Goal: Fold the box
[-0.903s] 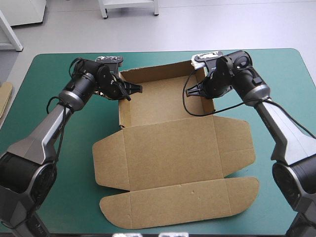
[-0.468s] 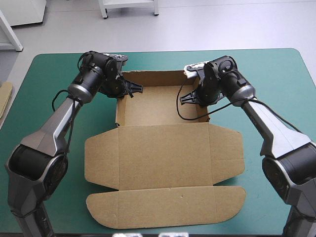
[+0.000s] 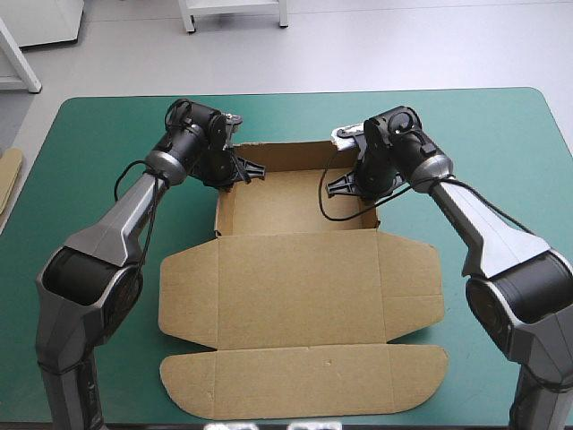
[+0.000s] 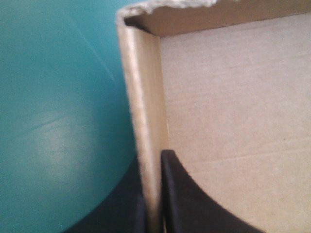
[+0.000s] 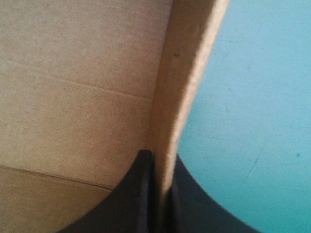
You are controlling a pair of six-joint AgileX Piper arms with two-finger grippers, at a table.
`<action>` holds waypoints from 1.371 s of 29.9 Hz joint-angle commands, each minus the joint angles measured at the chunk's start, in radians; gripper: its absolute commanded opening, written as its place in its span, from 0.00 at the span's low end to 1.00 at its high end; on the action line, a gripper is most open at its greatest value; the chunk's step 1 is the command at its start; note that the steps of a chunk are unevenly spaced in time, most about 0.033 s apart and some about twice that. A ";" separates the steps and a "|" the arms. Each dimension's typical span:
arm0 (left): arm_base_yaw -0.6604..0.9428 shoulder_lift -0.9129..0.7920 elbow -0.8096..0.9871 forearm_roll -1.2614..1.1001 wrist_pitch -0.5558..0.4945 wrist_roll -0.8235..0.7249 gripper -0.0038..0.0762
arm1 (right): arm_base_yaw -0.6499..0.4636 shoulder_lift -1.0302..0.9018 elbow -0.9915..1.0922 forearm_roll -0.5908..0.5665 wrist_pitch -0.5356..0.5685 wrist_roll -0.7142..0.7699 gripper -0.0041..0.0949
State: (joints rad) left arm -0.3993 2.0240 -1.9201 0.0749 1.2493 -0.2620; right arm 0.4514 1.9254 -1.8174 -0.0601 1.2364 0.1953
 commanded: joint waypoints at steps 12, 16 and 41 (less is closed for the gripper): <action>-0.011 0.020 -0.029 -0.106 0.041 0.085 0.04 | 0.012 0.073 -0.030 0.072 0.008 -0.073 0.03; -0.011 0.028 -0.029 -0.111 0.041 0.087 0.04 | 0.012 0.075 -0.030 0.070 -0.013 -0.073 0.03; -0.011 0.029 -0.162 -0.141 0.040 0.117 0.64 | 0.012 0.069 -0.215 -0.036 0.010 -0.032 0.61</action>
State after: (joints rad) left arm -0.3945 2.1126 -2.0408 -0.0197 1.2506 -0.1481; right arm 0.4546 2.0566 -1.9815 -0.0929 1.2456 0.1636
